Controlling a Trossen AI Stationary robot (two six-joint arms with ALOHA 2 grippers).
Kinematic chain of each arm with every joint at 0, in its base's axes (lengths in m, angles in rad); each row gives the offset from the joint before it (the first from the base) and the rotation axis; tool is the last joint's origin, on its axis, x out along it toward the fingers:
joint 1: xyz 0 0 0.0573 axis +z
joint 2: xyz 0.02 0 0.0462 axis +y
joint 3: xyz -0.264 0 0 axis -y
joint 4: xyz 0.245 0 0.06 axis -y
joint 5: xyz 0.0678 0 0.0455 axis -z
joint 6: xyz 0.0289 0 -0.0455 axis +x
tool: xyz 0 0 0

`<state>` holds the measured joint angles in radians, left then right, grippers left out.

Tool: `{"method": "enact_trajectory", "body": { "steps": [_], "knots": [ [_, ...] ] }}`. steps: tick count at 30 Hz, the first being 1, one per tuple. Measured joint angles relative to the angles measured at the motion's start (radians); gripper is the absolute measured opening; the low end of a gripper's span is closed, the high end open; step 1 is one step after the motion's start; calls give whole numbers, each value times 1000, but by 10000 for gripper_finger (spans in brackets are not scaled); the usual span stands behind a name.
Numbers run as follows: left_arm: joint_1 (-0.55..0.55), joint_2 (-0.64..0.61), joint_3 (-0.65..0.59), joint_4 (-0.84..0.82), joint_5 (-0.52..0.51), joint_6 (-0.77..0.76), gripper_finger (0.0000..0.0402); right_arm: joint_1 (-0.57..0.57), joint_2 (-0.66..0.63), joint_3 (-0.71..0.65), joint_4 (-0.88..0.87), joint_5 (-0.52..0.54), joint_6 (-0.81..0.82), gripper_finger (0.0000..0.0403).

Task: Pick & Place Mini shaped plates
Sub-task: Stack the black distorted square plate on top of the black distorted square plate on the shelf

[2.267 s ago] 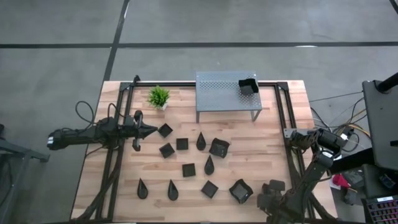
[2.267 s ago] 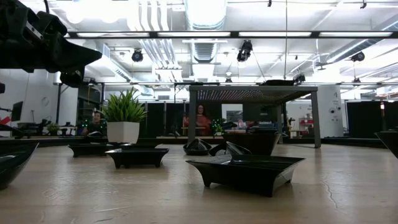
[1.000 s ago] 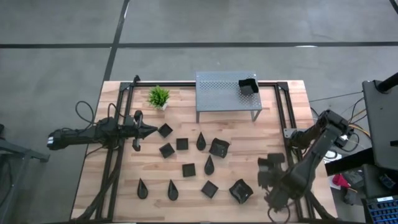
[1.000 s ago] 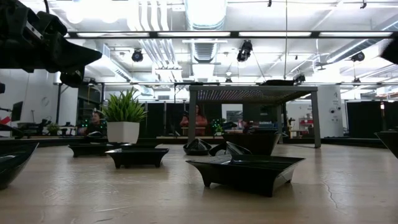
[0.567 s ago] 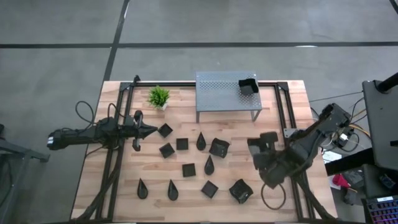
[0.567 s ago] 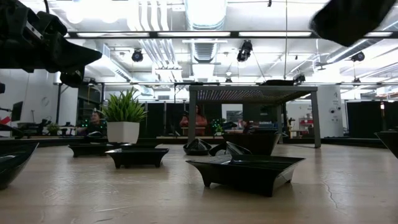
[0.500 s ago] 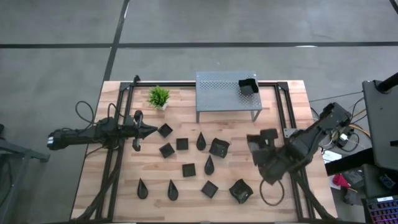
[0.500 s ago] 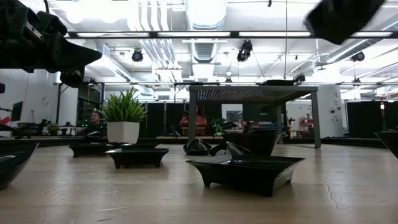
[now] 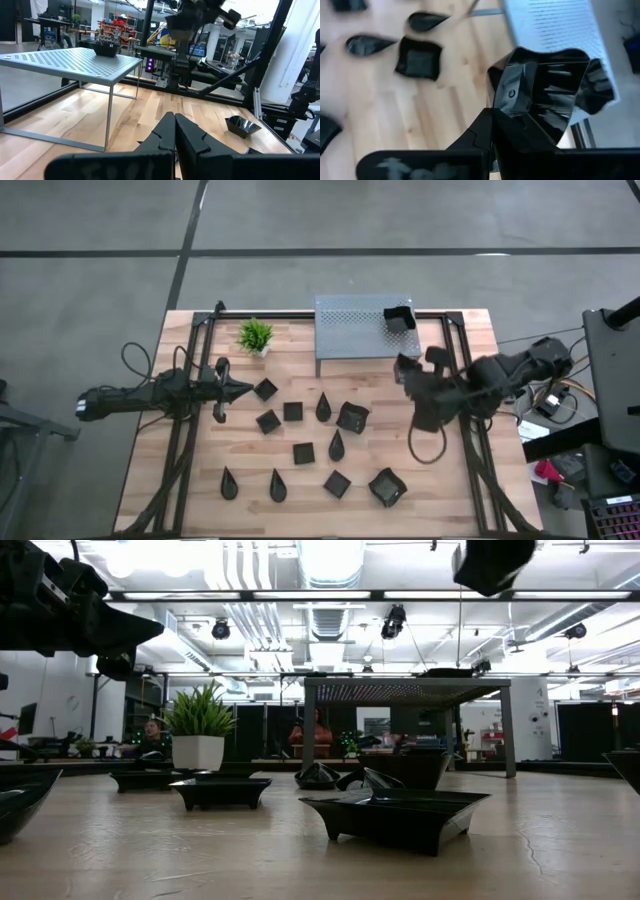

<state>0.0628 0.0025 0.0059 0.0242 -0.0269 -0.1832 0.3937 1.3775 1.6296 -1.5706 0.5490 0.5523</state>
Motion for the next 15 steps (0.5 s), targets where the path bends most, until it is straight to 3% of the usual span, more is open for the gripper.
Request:
{"method": "enact_trajectory", "body": {
  "steps": [11, 15],
  "knots": [
    [1, 0, 0, 0, 0, 0, 5, -298, 66, 189, 19, 29, 119, 8],
    [1, 0, 0, 0, 0, 0, 5, -422, 113, 270, 29, -35, 183, 8]
  ]
}}
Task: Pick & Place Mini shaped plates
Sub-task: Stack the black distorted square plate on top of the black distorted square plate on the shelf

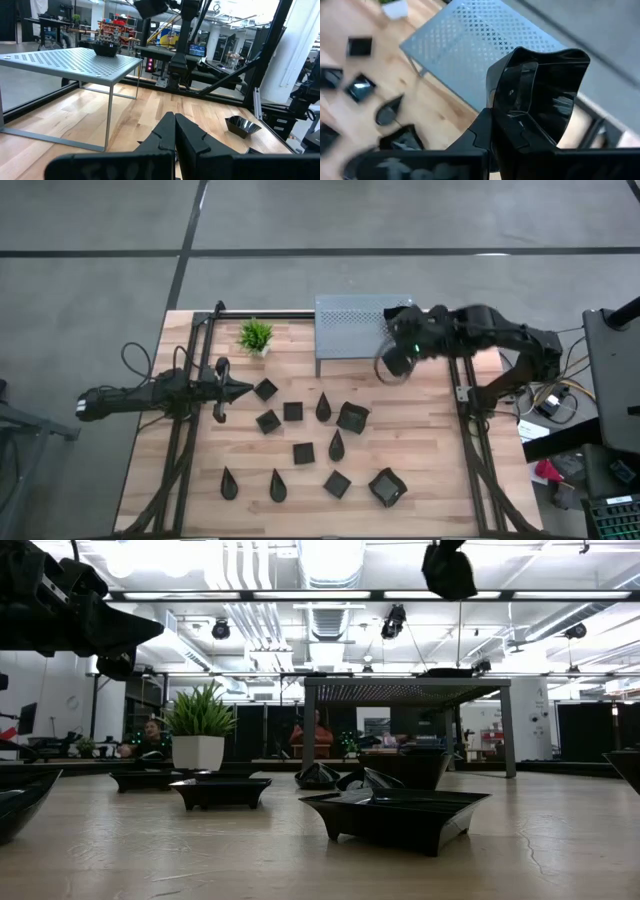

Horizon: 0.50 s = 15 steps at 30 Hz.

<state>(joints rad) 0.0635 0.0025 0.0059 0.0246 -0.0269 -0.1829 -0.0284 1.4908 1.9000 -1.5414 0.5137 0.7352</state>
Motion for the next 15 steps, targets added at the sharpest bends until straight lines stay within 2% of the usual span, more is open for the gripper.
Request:
{"method": "enact_trajectory", "body": {
  "steps": [4, 10, 12, 15],
  "knots": [
    [0, 0, 0, 0, 0, 0, 5, -115, 78, 86, 10, -72, 75, 8],
    [0, 0, 0, 0, 0, 0, 5, -260, 204, 157, -27, -151, 89, 8],
    [0, 0, 0, 0, 0, 0, 5, -308, 229, 157, -30, -205, 57, 8],
    [0, 0, 0, 0, 0, 0, 5, -367, 257, 156, -30, -231, -8, 8]
  ]
}}
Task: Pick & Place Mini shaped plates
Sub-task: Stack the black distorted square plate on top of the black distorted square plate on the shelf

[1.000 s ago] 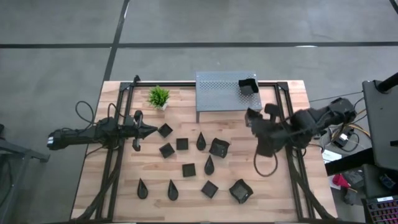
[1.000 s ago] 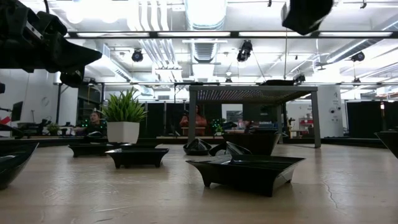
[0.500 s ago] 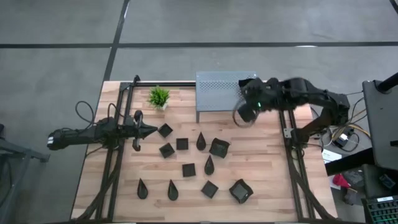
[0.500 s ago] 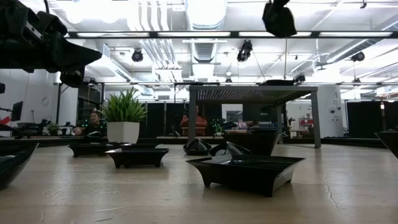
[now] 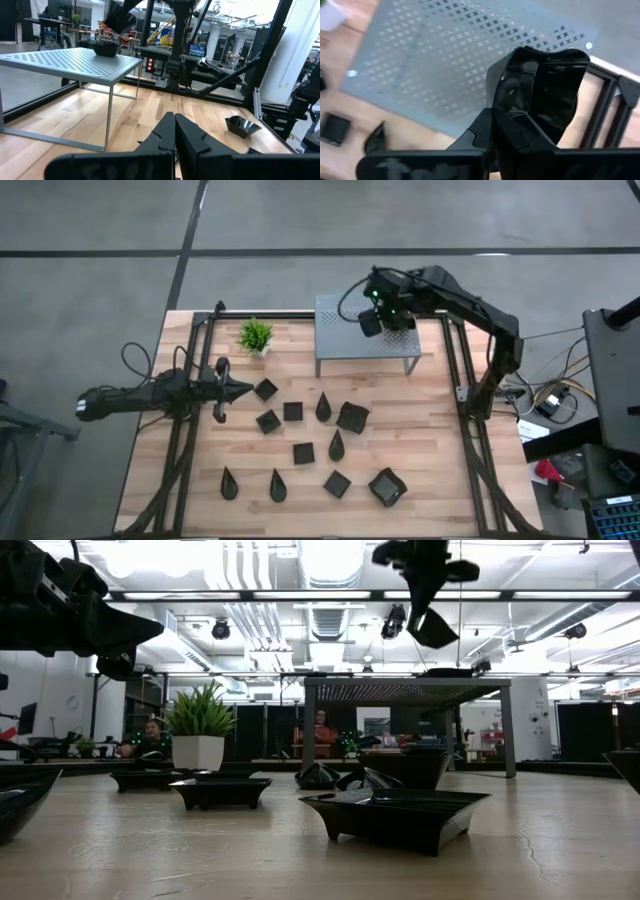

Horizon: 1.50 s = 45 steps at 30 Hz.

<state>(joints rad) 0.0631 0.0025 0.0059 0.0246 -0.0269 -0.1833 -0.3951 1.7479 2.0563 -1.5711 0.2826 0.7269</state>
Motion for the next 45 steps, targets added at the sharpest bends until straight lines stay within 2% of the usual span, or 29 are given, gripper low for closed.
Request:
{"method": "enact_trajectory", "body": {
  "steps": [7, 15, 28, 45],
  "knots": [
    [0, 0, 0, 0, 0, 0, 5, -106, 42, -3, 0, -48, -90, 8],
    [-1, 0, 0, 0, 0, 0, 5, -158, 48, -5, 0, -78, -114, 8],
    [0, 0, 0, 0, 0, 0, 5, -172, 31, -25, 0, -100, -143, 8],
    [0, 0, 0, 0, 0, 0, 5, -185, -2, -151, 0, -109, -144, 8]
  ]
}}
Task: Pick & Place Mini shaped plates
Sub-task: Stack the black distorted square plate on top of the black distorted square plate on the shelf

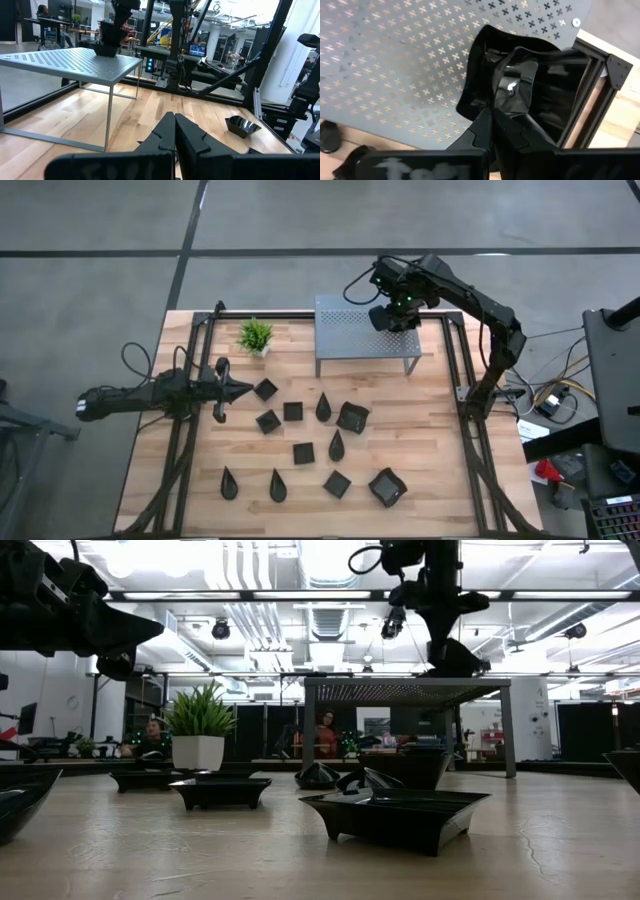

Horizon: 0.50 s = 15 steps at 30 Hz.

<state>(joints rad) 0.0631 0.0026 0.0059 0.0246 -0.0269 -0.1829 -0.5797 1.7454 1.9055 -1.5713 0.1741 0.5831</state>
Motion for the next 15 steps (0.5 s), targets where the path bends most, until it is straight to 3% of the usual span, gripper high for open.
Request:
{"method": "enact_trajectory", "body": {
  "steps": [15],
  "knots": [
    [0, 0, 0, 0, 0, 0, 5, -1, -1, 17, 1, 8, -8, 22]
  ]
}}
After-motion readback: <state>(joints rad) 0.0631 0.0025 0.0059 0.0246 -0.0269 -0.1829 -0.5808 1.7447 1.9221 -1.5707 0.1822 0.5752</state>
